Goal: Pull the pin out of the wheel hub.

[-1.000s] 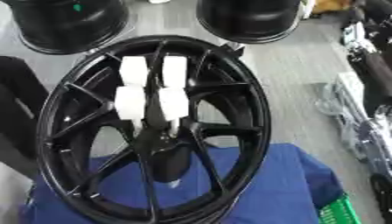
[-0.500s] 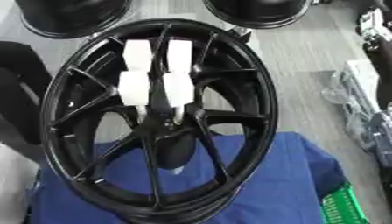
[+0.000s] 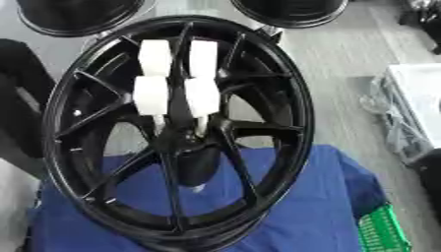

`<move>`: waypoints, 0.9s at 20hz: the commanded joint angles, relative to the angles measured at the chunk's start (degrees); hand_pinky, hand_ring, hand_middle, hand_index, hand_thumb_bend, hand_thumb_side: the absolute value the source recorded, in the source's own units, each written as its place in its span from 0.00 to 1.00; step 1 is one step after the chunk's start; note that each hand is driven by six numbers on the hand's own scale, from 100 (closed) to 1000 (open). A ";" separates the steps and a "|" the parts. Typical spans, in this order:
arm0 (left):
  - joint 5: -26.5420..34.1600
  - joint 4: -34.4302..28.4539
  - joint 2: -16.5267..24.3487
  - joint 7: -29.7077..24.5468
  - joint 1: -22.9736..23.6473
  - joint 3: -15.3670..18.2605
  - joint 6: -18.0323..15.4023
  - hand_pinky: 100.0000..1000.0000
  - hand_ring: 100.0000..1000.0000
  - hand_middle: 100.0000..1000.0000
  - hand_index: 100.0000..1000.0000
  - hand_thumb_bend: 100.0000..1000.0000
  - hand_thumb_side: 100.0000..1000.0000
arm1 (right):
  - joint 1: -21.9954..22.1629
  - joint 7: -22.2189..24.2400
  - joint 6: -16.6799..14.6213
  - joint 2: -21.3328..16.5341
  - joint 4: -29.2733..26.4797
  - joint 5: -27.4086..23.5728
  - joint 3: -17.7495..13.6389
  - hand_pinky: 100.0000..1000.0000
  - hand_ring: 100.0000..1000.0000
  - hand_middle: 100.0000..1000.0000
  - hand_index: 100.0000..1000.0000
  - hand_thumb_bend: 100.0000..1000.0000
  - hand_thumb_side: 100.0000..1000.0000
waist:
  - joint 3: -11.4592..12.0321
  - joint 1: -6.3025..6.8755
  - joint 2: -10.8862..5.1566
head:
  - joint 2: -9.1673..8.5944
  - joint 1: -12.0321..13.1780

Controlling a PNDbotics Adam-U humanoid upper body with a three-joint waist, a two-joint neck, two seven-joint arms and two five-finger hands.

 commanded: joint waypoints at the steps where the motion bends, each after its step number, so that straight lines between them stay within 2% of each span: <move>1: -0.69 -0.64 2.75 0.03 0.42 0.55 0.22 0.89 0.86 0.94 0.94 0.34 0.75 | -3.77 2.72 1.55 -6.27 -2.26 2.31 3.31 0.75 0.75 0.83 0.93 0.39 0.41 | -0.14 -0.35 -1.67 | 0.68 0.39; 3: -0.83 -0.55 3.26 -0.07 0.85 0.49 0.29 0.89 0.86 0.94 0.94 0.34 0.76 | -6.67 4.52 1.46 -9.20 -2.32 3.35 6.19 0.76 0.75 0.83 0.93 0.42 0.42 | -0.16 -0.80 -2.08 | 1.09 0.42; 9: -1.16 -0.65 3.59 0.07 0.95 0.98 0.24 0.89 0.86 0.94 0.94 0.34 0.75 | -15.06 9.69 -2.79 -17.22 -2.34 3.79 14.58 0.75 0.74 0.81 0.94 0.42 0.43 | 0.38 -1.45 -2.79 | 1.78 0.29; 11: -1.50 -0.60 3.37 0.16 1.08 1.19 0.35 0.89 0.86 0.94 0.93 0.34 0.75 | -17.95 11.46 -2.69 -16.90 -2.34 4.22 17.43 0.74 0.73 0.81 0.93 0.42 0.44 | 0.44 -1.49 -2.91 | 1.80 0.91; 14: -1.70 -0.52 3.19 0.66 1.30 1.64 0.45 0.89 0.86 0.94 0.93 0.34 0.75 | -22.27 14.16 -0.48 -14.78 -2.34 4.03 21.05 0.74 0.73 0.82 0.93 0.46 0.43 | 0.14 -1.42 -2.85 | 1.80 0.98; 15: -1.72 -0.51 3.24 0.74 1.43 1.71 0.46 0.89 0.86 0.94 0.93 0.34 0.75 | -23.43 15.13 0.46 -14.18 -2.34 3.79 21.83 0.74 0.73 0.81 0.93 0.53 0.40 | 0.07 -1.38 -2.85 | 1.80 1.02; 16: -1.73 -0.51 3.28 0.81 1.52 1.76 0.47 0.89 0.86 0.94 0.93 0.34 0.75 | -24.30 16.08 1.40 -13.67 -2.34 3.55 22.44 0.72 0.70 0.81 0.93 0.47 0.44 | 0.01 -1.36 -2.84 | 1.80 1.03; 17: -1.58 -0.50 3.26 0.86 1.59 1.79 0.49 0.89 0.86 0.94 0.93 0.34 0.76 | -25.02 17.04 2.34 -13.18 -2.34 3.36 23.06 0.68 0.66 0.78 0.94 0.48 0.43 | -0.08 -1.33 -2.80 | 1.80 1.13; 18: -1.33 -0.52 3.23 0.85 1.60 1.80 0.47 0.89 0.86 0.94 0.93 0.34 0.76 | -25.58 18.02 3.32 -12.73 -2.34 3.26 23.57 0.68 0.65 0.77 0.94 0.48 0.43 | -0.17 -1.30 -2.76 | 1.80 1.40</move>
